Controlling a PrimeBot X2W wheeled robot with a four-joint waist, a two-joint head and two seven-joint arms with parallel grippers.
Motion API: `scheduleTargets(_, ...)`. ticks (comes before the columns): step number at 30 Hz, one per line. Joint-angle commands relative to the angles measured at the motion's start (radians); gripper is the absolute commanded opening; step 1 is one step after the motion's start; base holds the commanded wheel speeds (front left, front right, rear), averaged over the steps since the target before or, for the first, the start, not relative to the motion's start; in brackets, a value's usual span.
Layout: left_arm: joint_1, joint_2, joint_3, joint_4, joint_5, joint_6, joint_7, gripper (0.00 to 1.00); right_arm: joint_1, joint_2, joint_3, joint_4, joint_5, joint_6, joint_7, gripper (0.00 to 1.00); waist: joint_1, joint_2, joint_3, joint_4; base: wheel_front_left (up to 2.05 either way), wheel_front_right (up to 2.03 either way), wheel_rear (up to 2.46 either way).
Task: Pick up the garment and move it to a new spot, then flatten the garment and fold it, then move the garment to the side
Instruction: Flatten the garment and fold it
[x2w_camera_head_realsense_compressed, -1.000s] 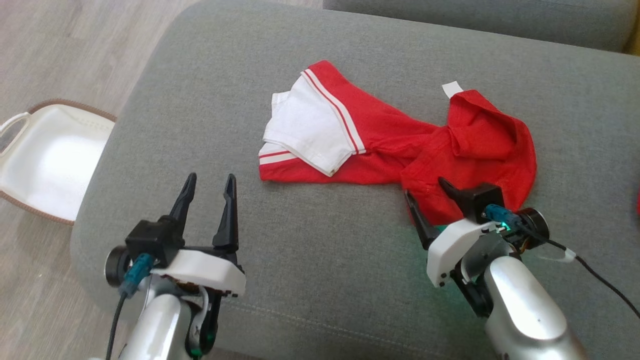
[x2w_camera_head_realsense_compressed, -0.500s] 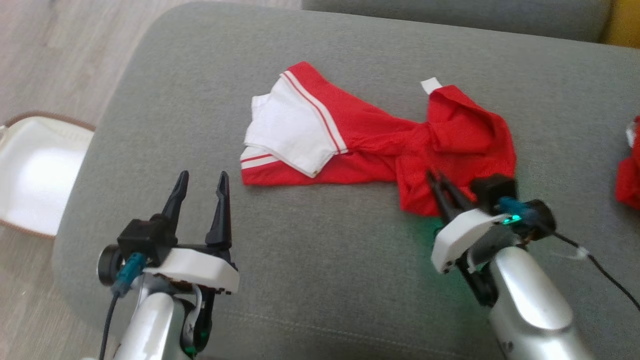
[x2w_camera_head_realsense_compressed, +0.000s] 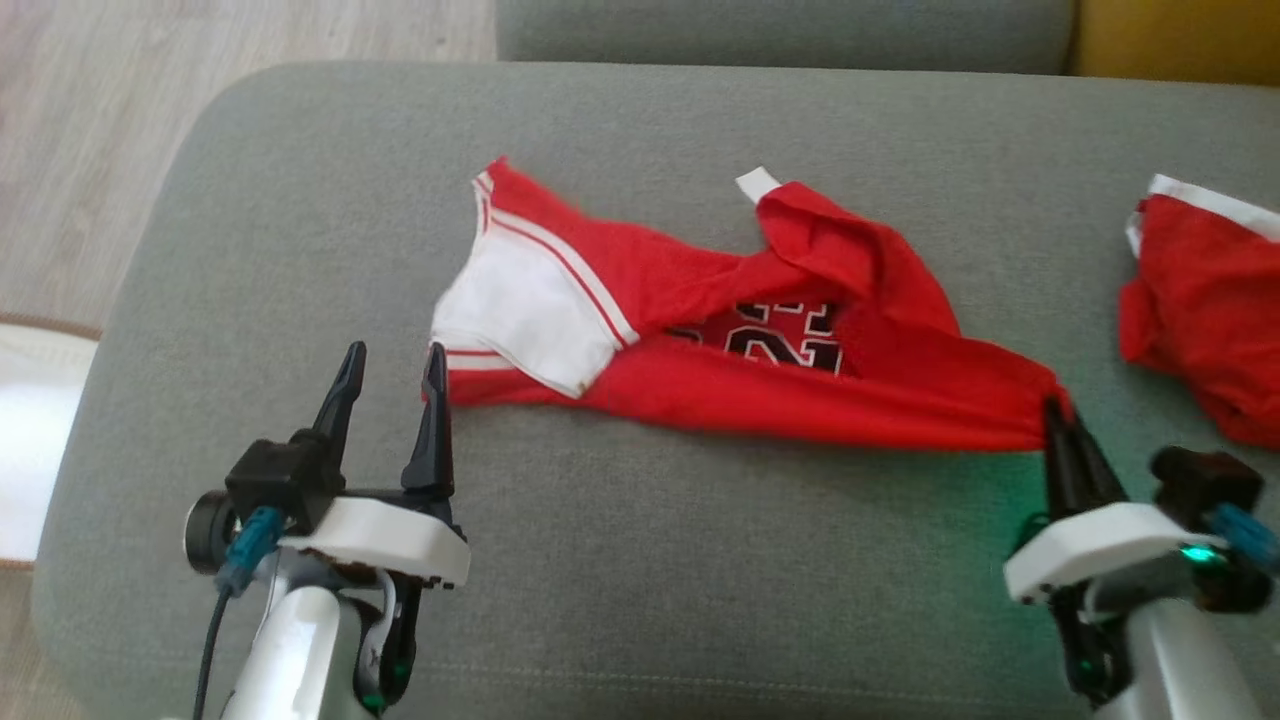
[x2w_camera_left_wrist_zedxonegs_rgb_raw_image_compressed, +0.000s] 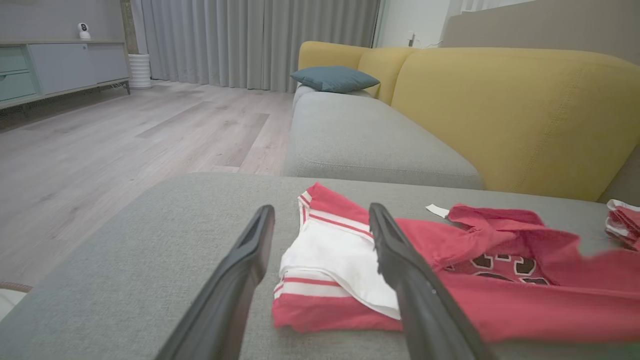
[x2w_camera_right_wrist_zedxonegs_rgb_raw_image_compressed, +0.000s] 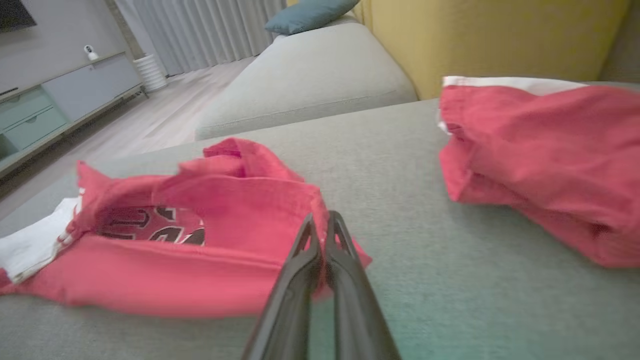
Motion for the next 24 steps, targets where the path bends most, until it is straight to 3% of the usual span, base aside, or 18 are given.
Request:
scheduleTargets(1, -0.021, 0.003, 0.040, -0.030, 0.012, -0.003, -0.012, 1.00, -0.016, -0.001, 0.005, -0.042, 0.003, 0.007, -0.014, 0.00, 0.0000, 0.0000, -0.007, -0.010, 0.00, 0.00, 0.00)
scheduleTargets(15, -0.006, 0.000, 0.035, -0.018, 0.024, -0.015, -0.012, 1.00, 0.035, -0.001, -0.106, 0.006, 0.000, 0.007, -0.003, 0.00, 0.0000, 0.0000, -0.035, -0.021, 0.00, 0.00, 0.00)
scheduleTargets(16, -0.004, -0.001, 0.034, -0.017, 0.025, -0.015, -0.012, 1.00, 0.036, -0.001, -0.109, 0.014, -0.008, 0.007, 0.000, 0.69, 0.0000, 0.0000, -0.037, -0.021, 0.00, 0.00, 0.00)
scheduleTargets(17, -0.002, -0.001, 0.034, -0.016, 0.024, -0.016, -0.012, 1.00, 0.036, -0.001, -0.110, 0.020, -0.010, 0.007, 0.003, 1.00, 0.0000, 0.0000, -0.040, -0.020, 0.00, 0.00, 0.00)
scheduleTargets(24, 0.009, -0.001, 0.036, -0.018, 0.025, -0.015, -0.012, 1.00, 0.027, -0.001, -0.066, -0.010, -0.038, 0.007, -0.045, 1.00, 0.0000, 0.0000, -0.047, -0.025, 0.00, 0.00, 0.00)
